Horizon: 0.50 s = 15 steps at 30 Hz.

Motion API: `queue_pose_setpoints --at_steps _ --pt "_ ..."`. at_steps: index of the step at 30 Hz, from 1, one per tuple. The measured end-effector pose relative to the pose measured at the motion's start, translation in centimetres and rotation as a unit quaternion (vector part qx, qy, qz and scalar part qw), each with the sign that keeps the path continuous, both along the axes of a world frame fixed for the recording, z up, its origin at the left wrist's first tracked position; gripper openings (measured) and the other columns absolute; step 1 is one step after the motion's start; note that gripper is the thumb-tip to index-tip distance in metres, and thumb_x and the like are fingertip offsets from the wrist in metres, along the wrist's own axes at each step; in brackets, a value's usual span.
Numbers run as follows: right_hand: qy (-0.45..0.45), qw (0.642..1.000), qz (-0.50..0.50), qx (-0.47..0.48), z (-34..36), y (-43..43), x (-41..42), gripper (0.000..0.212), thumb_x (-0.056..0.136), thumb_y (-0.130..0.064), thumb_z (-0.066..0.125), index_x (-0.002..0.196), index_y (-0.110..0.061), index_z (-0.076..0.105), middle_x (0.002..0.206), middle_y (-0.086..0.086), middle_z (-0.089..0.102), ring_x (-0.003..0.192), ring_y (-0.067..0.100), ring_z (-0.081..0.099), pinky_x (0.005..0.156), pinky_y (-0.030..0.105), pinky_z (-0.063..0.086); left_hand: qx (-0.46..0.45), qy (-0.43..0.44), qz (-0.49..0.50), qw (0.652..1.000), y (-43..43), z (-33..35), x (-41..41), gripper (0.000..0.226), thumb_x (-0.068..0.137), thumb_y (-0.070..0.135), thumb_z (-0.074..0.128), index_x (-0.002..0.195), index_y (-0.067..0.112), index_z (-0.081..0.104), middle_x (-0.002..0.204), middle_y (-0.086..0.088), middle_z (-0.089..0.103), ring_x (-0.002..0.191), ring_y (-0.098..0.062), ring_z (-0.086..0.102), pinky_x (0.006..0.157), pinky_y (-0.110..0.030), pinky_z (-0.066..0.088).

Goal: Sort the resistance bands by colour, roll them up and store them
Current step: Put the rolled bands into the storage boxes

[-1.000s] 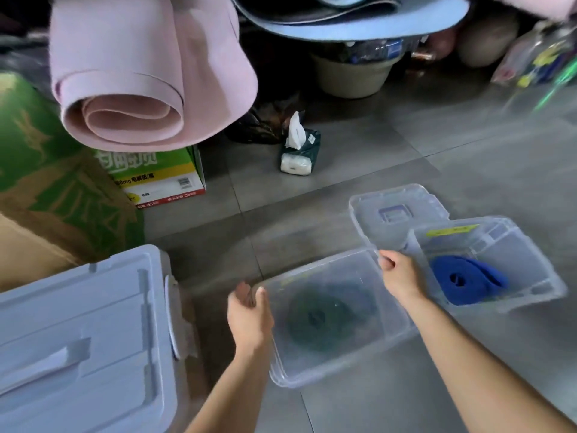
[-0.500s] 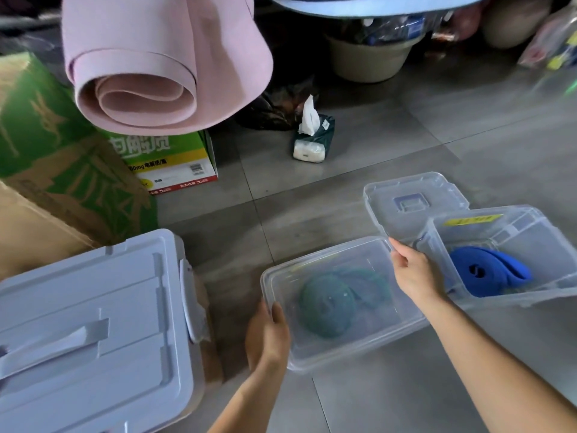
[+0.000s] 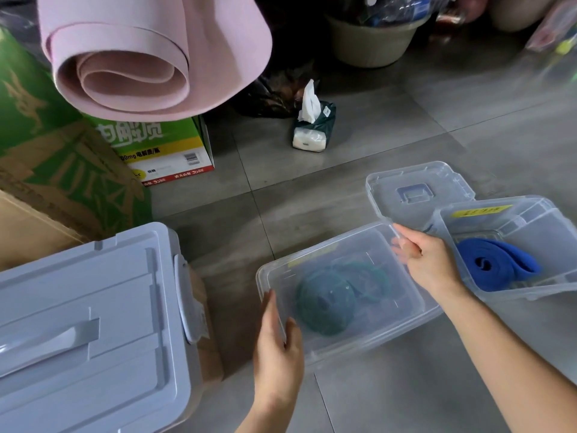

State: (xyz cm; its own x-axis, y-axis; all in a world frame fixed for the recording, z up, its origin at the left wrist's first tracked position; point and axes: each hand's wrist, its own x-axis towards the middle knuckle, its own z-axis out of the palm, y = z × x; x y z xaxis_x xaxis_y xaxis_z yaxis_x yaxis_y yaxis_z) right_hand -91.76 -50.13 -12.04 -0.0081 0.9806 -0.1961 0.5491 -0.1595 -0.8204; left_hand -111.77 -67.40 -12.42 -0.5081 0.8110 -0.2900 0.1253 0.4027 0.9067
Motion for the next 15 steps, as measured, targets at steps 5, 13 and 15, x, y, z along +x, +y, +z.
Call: queue_pose_setpoints --at_steps 5,13,15 --pt "0.129 0.989 -0.078 -0.013 0.7 -0.3 0.6 0.038 0.097 -0.005 0.044 0.133 -0.016 0.050 0.099 0.002 0.064 0.067 0.010 0.070 0.061 0.019 0.057 -0.009 -0.023 0.040 0.999 0.2 0.3 -0.8 0.056 0.093 0.011 0.051 0.143 0.027 0.031 0.138 0.018 0.037 0.131 -0.001 0.034 0.105 -0.017 0.023" --pt "-0.022 1.000 0.011 0.015 -1.4 0.2 -1.2 0.033 0.096 -0.008 0.046 0.126 -0.015 0.059 0.109 0.009 0.067 0.080 0.013 0.067 0.074 0.022 0.047 -0.063 0.031 -0.056 0.996 -0.1 -1.1 -1.0 0.065 0.095 0.039 0.041 0.149 0.028 0.007 0.156 0.014 0.009 0.142 -0.001 0.011 0.113 -0.017 0.008" --pt "-0.113 0.990 0.037 0.081 -1.5 0.2 -1.2 0.030 0.094 -0.009 0.052 0.121 -0.012 0.063 0.113 0.009 0.063 0.101 0.025 0.061 0.088 0.019 0.037 -0.075 0.073 -0.065 0.992 -0.1 -1.5 -1.2 0.067 0.096 0.023 0.045 0.149 0.024 0.004 0.157 0.011 0.005 0.142 -0.003 0.008 0.108 -0.012 0.005"
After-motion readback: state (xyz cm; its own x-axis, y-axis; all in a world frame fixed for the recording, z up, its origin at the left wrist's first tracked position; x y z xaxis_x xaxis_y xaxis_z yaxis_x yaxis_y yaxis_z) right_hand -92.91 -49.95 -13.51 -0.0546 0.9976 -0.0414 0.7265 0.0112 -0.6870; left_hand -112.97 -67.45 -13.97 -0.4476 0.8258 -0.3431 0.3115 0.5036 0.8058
